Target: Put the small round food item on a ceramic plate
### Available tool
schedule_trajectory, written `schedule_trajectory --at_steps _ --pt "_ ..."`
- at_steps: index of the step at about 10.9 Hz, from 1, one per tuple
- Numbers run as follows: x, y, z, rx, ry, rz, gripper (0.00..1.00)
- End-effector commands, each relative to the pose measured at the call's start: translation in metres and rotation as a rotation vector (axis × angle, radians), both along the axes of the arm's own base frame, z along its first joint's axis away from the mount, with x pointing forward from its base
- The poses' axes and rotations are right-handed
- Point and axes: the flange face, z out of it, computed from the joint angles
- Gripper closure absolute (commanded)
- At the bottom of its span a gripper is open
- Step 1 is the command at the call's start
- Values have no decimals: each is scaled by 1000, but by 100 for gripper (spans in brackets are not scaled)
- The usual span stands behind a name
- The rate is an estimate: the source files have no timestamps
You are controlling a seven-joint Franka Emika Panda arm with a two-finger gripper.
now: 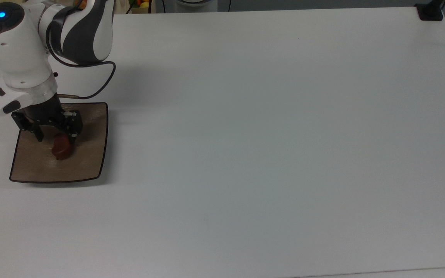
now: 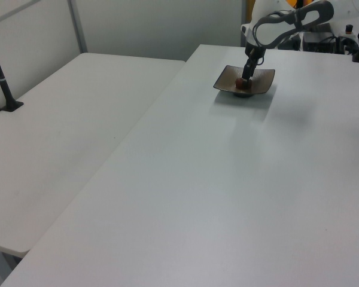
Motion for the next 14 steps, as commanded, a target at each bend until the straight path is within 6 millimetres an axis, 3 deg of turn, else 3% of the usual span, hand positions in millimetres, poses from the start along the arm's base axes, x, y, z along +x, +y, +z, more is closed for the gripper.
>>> schedule_trajectory --at_steps 1,5,7,9,11,13,14 --pt "1 2 -3 14 -4 12 0" --pt "1 4 7 9 -12 15 0" --pt "-1 23 56 13 -49 31 0" --pt "-21 36 121 41 -29 -31 0" --pt "-56 50 191 61 23 -46 0" --pt "-90 92 251 96 64 -18 0" --pt "-108 109 270 110 112 -20 0"
